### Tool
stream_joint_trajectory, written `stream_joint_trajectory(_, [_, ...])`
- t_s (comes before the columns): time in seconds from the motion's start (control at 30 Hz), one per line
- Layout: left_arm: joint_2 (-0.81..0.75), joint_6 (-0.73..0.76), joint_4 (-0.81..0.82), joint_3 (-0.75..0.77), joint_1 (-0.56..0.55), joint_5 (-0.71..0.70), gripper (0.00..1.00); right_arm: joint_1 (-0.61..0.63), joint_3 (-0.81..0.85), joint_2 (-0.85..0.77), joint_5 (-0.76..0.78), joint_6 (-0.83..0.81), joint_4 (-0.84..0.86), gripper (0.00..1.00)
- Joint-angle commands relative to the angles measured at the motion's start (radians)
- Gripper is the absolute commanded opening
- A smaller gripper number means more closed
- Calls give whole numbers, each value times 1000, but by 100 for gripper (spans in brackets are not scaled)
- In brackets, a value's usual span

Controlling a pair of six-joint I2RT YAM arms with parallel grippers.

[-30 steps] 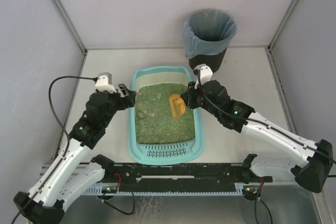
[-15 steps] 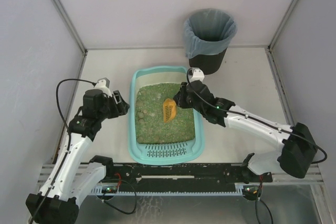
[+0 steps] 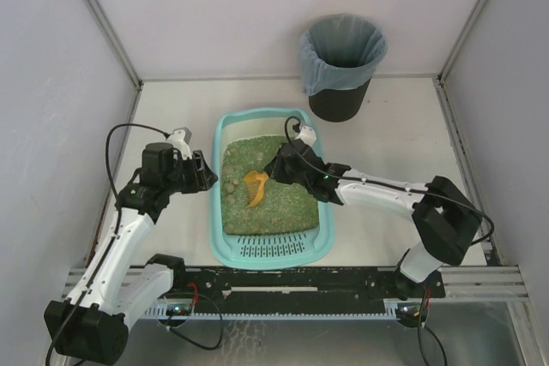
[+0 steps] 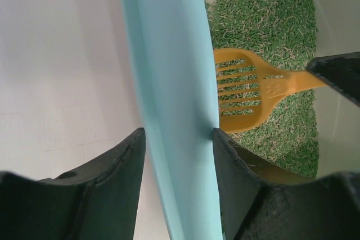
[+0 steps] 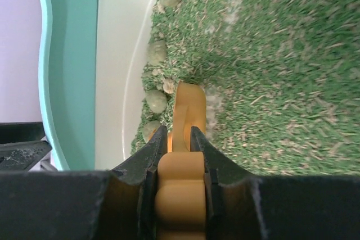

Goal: Clean the litter box

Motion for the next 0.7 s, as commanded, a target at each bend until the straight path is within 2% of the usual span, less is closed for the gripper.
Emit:
stream_joint_trajectory(0.0, [13, 43, 22, -24, -18, 23, 54, 47, 11, 87, -89, 107, 59, 0])
stream_joint_trajectory(0.33, [26, 58, 8, -20, -71, -12, 50, 120, -18, 180, -184, 247, 240, 0])
stream_joint_trajectory(0.53, [24, 58, 1, -20, -83, -39, 50, 125, -105, 151, -180, 287, 387, 0])
stream_joint_trajectory(0.67, [17, 57, -5, -17, -84, -64, 50, 123, -137, 96, -136, 271, 406, 0])
